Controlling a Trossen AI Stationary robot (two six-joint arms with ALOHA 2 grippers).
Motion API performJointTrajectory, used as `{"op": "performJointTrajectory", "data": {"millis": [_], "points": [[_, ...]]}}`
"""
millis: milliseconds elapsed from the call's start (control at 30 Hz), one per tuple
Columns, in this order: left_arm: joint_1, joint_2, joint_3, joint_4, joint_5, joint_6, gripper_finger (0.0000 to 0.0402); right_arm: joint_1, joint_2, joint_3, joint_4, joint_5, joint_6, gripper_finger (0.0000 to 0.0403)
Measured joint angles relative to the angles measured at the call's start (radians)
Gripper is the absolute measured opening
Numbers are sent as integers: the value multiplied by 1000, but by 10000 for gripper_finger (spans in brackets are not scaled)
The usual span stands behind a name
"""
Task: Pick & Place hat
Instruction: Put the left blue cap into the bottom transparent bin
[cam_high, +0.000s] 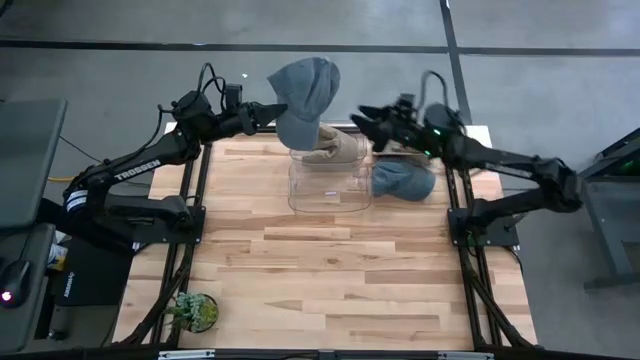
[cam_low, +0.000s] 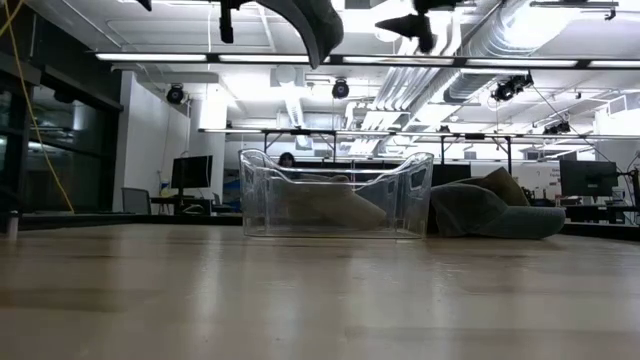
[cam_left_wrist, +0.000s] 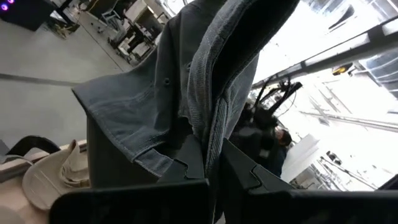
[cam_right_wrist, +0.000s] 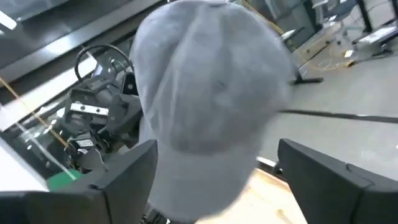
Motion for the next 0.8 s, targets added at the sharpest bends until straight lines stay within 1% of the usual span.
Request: {"op": "performJointTrajectory", "data": {"millis": [200, 333, 433, 567, 800], "points": [[0, 0, 0, 0, -1, 43, 0, -5, 196, 288, -159, 3, -23, 346], [0, 0, 0, -11, -10, 72, 0, -5, 287, 452, -250, 10, -22, 346], [0, 0, 0, -15, -29, 112, 0, -5, 341, 544, -314, 13, -16, 346], [0, -1, 0, -15, -31, 141, 0, -5, 392, 616, -371, 47, -12, 346], [0, -1, 0, -18, 18, 150, 0, -5, 433, 637, -339, 42, 0, 346]]}}
